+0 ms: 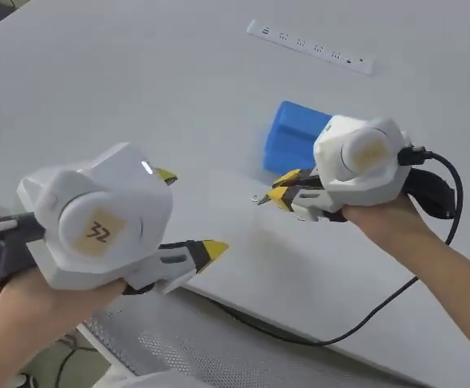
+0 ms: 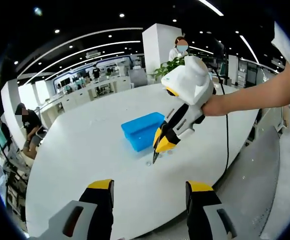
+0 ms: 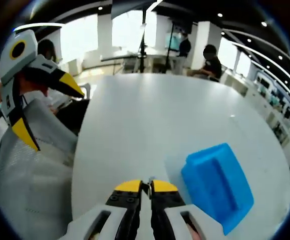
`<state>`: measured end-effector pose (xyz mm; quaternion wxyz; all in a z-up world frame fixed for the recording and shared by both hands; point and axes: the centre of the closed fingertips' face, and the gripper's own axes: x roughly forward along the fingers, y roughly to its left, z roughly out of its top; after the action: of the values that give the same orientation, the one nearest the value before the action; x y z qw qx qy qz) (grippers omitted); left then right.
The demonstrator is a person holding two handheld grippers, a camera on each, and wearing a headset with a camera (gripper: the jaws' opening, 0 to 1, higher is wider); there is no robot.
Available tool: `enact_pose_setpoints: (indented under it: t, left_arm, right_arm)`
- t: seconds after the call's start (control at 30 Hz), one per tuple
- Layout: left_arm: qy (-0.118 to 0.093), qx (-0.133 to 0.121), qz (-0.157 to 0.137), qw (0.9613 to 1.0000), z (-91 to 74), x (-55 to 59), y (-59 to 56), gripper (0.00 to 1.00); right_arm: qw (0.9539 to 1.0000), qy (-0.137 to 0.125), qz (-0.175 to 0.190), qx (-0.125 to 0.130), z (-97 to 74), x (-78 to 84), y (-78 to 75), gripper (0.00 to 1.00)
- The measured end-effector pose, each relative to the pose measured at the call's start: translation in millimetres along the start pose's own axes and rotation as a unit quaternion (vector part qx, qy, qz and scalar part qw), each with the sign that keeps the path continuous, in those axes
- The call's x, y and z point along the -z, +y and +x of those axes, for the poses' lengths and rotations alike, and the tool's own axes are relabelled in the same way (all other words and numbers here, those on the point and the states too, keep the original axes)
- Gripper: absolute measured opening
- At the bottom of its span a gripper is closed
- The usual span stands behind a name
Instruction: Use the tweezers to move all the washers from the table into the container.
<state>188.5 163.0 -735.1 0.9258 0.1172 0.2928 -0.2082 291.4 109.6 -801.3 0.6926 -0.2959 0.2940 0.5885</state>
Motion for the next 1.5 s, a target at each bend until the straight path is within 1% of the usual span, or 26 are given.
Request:
enact_pose_setpoints:
  t: [0.07,0.23,0.37,0.47,0.53,0.67,0.73,0.77,0.83,0.93,1.0,1.13,1.23,1.3,1.37,1.5]
  left_arm:
    - [0.0,-0.005,0.0,1.0,-1.0,-0.3,2.7,0.58]
    - [-0.005,-0.012,0.003,0.9999,-3.8,-1.8,7.8,0.58]
    - [-0.007,-0.013,0.005,0.9999,-5.8,-1.5,10.4,0.58]
    - [-0.005,-0.012,0.007,0.9999,-5.8,0.8,12.6,0.58]
    - [-0.003,-0.014,0.009,0.9999,-5.7,2.5,15.3,0.58]
    - [-0.006,-0.016,0.008,0.9998,-6.2,1.6,19.5,0.57]
    - [-0.01,-0.015,0.007,0.9998,-6.0,0.1,20.2,0.57]
    - [-0.011,-0.015,0.007,0.9998,-5.9,-0.4,20.2,0.57]
    - [-0.013,-0.014,0.009,0.9998,-5.6,-1.4,20.0,0.57]
    - [-0.015,-0.013,0.009,0.9998,-5.4,-1.6,19.8,0.57]
    - [-0.014,-0.015,0.01,0.9997,-5.7,-1.1,20.5,0.57]
    - [-0.015,-0.02,0.003,0.9997,-6.9,0.5,23.4,0.56]
    - [-0.013,-0.022,0.002,0.9997,-6.8,2.8,24.2,0.56]
    - [-0.012,-0.023,0.003,0.9997,-7.0,3.8,24.8,0.55]
    - [-0.012,-0.024,0.003,0.9996,-6.9,4.4,25.4,0.55]
    - [-0.013,-0.026,0.001,0.9996,-6.7,4.8,26.8,0.54]
  right_arm:
    - [0.9999,0.007,-0.011,0.004,2.7,0.4,-4.2,0.02]
    - [0.9999,0.011,-0.012,0.002,3.8,-2.2,-5.6,0.03]
    - [0.9995,0.025,-0.018,-0.005,9.7,-1.1,-3.8,0.03]
    - [0.9991,0.035,-0.023,-0.006,12.3,-1.0,-2.1,0.03]
    - [0.9988,0.042,-0.023,-0.011,15.8,-1.6,-1.3,0.03]
    - [0.998,0.053,-0.034,-0.009,13.8,-0.3,-0.4,0.02]
    - [0.9978,0.055,-0.036,-0.007,11.3,0.8,-4.1,0.02]
    - [0.9977,0.058,-0.033,-0.011,11.3,2.1,-5.9,0.02]
    - [0.9975,0.062,-0.029,-0.018,12.6,3.1,-4.8,0.03]
    - [0.9963,0.07,-0.046,-0.019,14.9,2.0,-2.3,0.03]
    - [0.9961,0.071,-0.049,-0.019,15.7,-0.1,-2.9,0.03]
    - [0.9955,0.077,-0.049,-0.027,17.0,-1.5,-4.2,0.03]
    - [0.9924,0.104,-0.053,-0.037,19.4,2.9,-3.6,0.03]
    - [0.9912,0.111,-0.061,-0.04,18.6,3.2,-2.9,0.03]
    - [0.9908,0.111,-0.066,-0.042,17.4,1.9,-1.3,0.03]
    - [0.9908,0.111,-0.064,-0.045,17.5,3.4,-1.2,0.02]
